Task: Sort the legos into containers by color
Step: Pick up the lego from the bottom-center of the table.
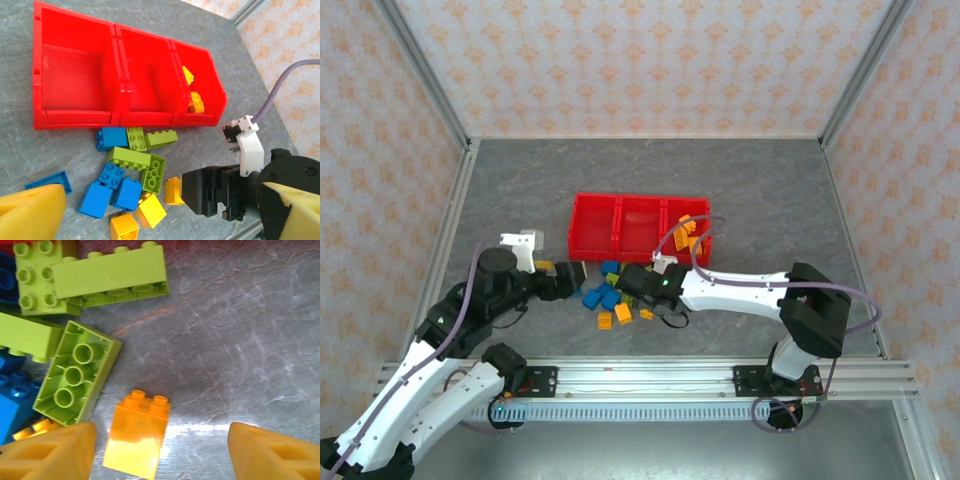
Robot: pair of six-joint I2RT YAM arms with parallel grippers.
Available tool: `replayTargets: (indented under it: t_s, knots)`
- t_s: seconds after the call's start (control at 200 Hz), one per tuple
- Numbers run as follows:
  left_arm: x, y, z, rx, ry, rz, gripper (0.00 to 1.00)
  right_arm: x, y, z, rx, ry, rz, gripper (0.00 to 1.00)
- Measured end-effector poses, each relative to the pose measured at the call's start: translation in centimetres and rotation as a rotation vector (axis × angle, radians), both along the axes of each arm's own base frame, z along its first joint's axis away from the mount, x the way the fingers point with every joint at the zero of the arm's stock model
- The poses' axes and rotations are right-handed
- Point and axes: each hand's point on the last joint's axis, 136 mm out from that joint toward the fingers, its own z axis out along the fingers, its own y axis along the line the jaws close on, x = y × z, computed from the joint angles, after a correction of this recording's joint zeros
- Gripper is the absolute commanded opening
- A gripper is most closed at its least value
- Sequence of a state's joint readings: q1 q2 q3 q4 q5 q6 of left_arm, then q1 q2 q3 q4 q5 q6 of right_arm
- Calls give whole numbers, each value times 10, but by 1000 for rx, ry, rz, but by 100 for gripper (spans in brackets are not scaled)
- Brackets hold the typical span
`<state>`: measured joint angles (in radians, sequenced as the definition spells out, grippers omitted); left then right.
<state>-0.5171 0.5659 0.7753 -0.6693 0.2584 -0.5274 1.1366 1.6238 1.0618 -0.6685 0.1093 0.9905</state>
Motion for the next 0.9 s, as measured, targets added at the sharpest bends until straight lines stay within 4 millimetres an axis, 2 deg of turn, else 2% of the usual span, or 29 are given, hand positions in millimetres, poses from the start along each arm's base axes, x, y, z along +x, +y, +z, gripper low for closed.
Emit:
replayTargets:
  t_s: [0.145, 0.255, 0.44, 0.656, 0.901]
  knots:
    - [0, -10, -10, 10, 45, -53, 99, 0, 9, -2, 42, 9, -8, 69]
    - [1, -12, -14, 27, 57, -67, 99, 0, 12, -12, 36, 21, -11, 68]
    - [3, -10, -16, 53, 48, -67, 99, -3, 5, -31, 7, 53, -17, 63]
    - [3, -9, -16, 59, 46, -61, 99, -2, -11, -45, -13, 78, -42, 47]
    - [5, -6, -21, 72, 51, -47, 99, 4, -17, -40, -50, 65, -20, 29]
